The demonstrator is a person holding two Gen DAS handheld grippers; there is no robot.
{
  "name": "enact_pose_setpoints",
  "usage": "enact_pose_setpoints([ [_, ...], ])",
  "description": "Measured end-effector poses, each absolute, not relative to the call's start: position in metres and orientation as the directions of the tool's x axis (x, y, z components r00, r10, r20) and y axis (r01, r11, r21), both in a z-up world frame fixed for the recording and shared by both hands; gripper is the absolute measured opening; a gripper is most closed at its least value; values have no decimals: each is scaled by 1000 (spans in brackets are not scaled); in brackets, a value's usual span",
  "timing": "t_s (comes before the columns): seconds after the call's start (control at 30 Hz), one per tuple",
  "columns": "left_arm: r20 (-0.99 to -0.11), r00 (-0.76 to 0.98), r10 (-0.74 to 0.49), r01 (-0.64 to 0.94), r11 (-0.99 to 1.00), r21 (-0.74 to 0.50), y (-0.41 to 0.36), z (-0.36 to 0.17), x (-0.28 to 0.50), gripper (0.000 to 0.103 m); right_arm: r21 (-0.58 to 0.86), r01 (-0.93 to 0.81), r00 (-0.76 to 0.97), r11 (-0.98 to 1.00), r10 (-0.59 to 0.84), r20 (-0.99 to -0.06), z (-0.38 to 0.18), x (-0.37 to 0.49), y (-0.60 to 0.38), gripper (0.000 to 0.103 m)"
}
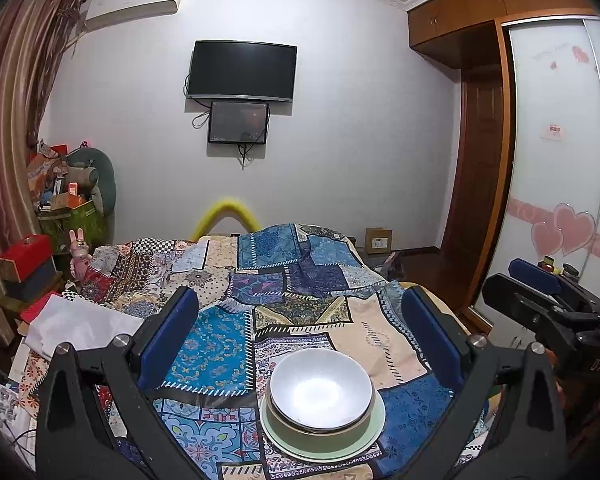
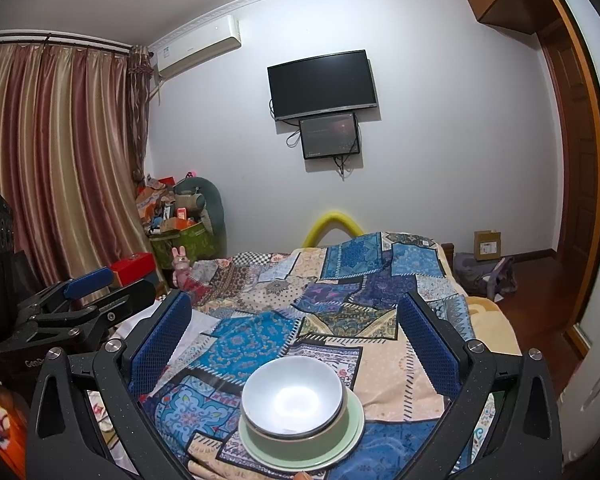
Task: Organize plates and bowls
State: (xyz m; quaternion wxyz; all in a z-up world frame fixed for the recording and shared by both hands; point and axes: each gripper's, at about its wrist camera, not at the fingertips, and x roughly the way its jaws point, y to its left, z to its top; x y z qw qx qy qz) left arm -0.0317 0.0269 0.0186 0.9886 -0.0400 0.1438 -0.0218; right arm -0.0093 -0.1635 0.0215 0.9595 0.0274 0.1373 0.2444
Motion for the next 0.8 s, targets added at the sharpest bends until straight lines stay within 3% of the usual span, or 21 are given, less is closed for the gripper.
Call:
enact_pose_setpoints([
  [0.8, -293, 954, -65, 37, 994, -99, 27, 16, -27, 103, 118, -455, 841, 883, 469, -269, 19, -7, -162, 103],
])
